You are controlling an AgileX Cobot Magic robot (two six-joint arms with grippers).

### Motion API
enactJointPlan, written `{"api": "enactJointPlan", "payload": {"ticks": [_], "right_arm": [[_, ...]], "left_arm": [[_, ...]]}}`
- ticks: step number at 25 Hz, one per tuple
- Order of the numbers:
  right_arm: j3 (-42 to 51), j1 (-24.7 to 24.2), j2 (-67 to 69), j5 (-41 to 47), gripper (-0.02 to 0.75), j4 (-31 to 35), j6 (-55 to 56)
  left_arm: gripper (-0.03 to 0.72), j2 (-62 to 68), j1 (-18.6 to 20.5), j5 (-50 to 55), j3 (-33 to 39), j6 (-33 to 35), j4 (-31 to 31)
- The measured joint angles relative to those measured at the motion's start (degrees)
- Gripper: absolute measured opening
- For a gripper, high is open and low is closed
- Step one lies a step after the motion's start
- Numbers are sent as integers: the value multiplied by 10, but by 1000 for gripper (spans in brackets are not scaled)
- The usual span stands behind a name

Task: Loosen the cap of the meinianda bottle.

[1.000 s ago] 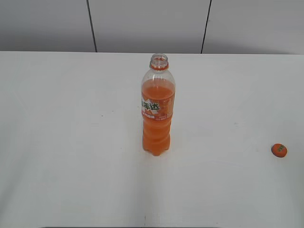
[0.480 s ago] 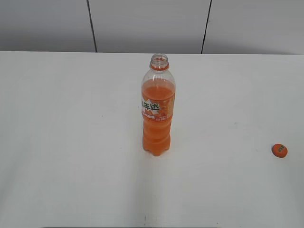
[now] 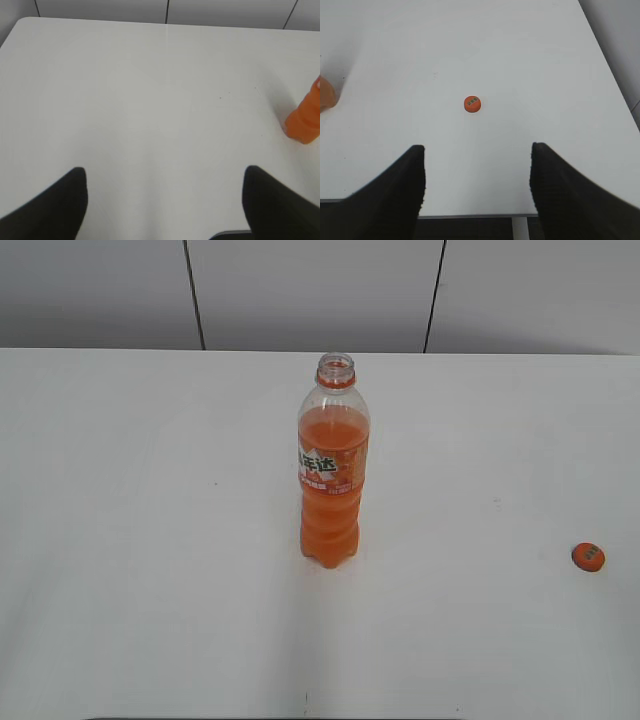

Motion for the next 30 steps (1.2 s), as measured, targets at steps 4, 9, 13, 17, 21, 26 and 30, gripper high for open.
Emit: {"api": "enactJointPlan", "payload": {"ticks": [4,9,13,17,21,26,30], "right_arm": [[0,0,0,-1,493,-2,0],[0,0,0,-1,493,-2,0],[0,0,0,-1,493,-2,0],[0,0,0,-1,493,-19,0],[0,0,0,-1,493,-22,0],[0,0,0,-1,493,-22,0],[0,0,0,-1,493,-22,1]], "left_arm": [[573,0,0,-1,0,0,0],[559,0,0,-1,0,0,0],[554,0,0,-1,0,0,0],[550,0,23,-1,0,0,0],[549,0,57,-1,0,0,0],[549,0,62,-1,0,0,0],[541,0,62,-1,0,0,0]]}}
